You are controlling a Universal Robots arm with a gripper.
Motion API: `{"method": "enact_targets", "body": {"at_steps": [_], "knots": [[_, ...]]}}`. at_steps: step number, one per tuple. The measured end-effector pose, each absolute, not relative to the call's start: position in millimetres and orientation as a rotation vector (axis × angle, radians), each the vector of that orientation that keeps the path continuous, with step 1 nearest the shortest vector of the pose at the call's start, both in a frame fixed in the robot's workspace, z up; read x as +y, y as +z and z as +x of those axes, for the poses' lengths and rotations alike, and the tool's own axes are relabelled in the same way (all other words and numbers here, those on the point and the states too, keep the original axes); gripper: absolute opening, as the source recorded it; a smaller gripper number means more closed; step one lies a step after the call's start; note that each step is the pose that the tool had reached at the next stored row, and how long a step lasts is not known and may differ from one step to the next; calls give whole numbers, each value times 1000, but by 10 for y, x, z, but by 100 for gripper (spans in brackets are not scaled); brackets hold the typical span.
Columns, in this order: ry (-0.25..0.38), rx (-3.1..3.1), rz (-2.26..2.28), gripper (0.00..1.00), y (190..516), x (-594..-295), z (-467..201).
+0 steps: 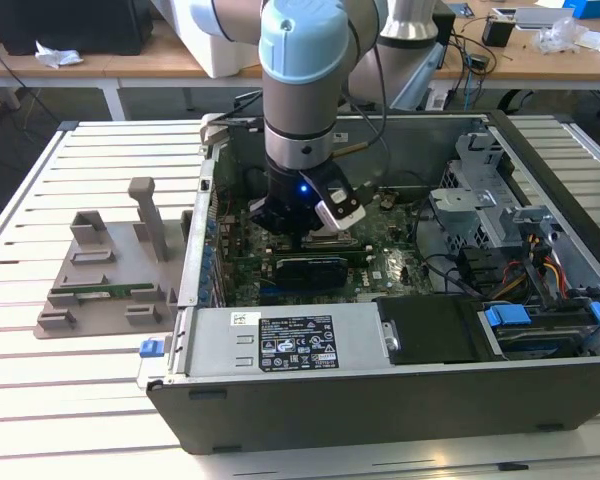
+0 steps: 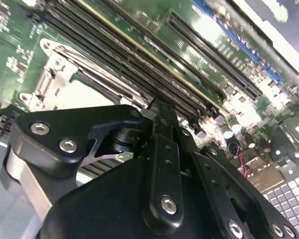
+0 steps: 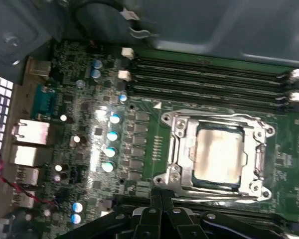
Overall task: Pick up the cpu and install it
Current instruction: 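Install the second cpu locking lever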
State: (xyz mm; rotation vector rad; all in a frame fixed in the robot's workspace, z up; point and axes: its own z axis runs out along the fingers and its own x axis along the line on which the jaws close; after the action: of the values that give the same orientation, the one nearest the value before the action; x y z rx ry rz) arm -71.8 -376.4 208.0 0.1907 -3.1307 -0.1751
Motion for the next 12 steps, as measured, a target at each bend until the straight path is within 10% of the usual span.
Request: {"method": "enact_targets", "body": {"at_steps": [12], "knots": [[-176, -3131, 195, 11, 2007, -3638, -718]]}}
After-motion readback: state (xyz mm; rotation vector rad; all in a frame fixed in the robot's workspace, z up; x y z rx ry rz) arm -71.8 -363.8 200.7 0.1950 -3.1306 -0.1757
